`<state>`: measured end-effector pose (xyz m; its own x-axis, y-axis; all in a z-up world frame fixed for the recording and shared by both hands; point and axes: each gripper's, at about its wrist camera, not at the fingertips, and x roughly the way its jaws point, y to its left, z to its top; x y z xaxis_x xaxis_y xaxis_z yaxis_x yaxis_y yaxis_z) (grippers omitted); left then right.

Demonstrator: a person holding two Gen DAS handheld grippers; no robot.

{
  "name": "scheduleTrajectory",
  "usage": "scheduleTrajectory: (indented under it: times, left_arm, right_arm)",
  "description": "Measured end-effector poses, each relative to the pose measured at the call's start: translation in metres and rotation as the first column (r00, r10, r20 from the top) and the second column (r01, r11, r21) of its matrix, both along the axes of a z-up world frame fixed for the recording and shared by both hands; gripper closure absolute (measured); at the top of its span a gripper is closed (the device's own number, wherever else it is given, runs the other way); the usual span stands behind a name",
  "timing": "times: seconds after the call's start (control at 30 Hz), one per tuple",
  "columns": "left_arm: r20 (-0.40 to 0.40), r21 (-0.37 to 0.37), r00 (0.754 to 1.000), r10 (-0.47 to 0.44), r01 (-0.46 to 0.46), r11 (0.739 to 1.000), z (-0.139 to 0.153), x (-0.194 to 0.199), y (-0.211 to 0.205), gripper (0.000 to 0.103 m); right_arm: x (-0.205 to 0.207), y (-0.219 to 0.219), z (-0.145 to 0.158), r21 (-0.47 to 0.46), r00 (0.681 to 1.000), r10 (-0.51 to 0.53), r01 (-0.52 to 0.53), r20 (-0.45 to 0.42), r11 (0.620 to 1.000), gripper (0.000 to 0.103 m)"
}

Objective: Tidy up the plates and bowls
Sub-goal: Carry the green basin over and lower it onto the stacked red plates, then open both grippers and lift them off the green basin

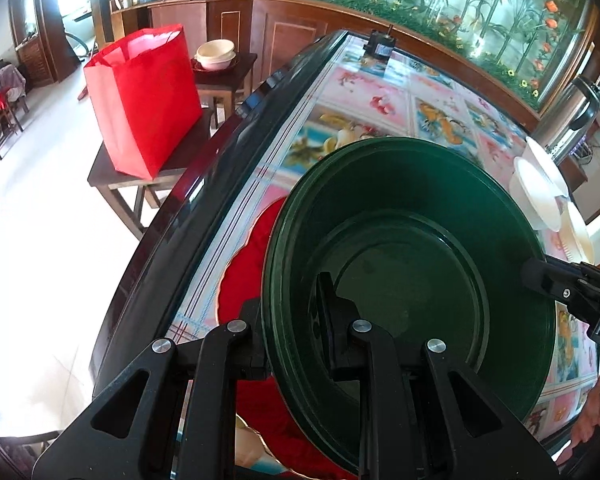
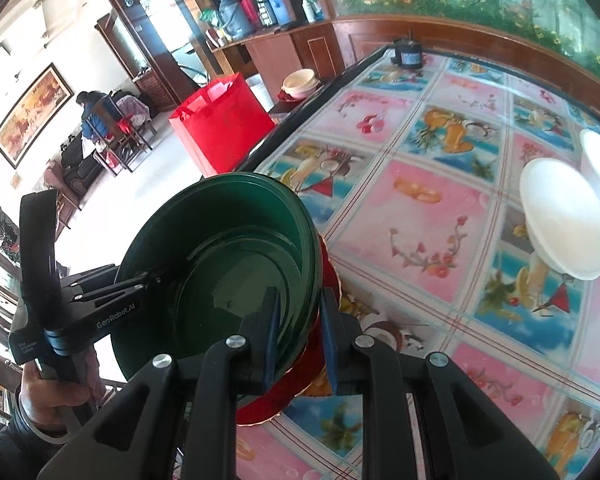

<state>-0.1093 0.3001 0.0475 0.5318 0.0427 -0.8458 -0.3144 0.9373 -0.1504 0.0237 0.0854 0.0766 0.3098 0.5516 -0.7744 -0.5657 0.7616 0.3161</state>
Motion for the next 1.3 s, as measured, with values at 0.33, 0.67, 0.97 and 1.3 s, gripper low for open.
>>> scheduleTrajectory:
  times: [0.33,0.67,0.97,1.3]
  left_arm:
    - [0.023,0.035,1.0,0.022,-0.023,0.999,-0.005,-0.005,0.003,0.086]
    - [0.083,0.043,0.996,0.037,-0.041,0.998,0.006,-0.01,0.003,0.06]
    - [0.18,0.118,0.983,0.042,-0.064,0.991,0.041,-0.021,-0.006,0.039]
    - [0.235,0.104,0.971,-0.034,0.01,0.995,0.064,-0.008,-0.044,0.039]
  right_arm:
    - [0.0,0.009,-0.016,-0.026,0.999,0.018,-0.019,-0.039,0.999,0.083]
    - [-0.004,0.005,-0.015,-0.002,0.999,0.014,-0.014,-0.044,1.0,0.072]
    - [-0.011,-0.008,-0.001,0.021,1.0,-0.002,0.002,-0.004,1.0,0.056]
    - [-0.013,-0.032,0.01,0.034,0.999,-0.043,0.043,0.019,0.999,0.049]
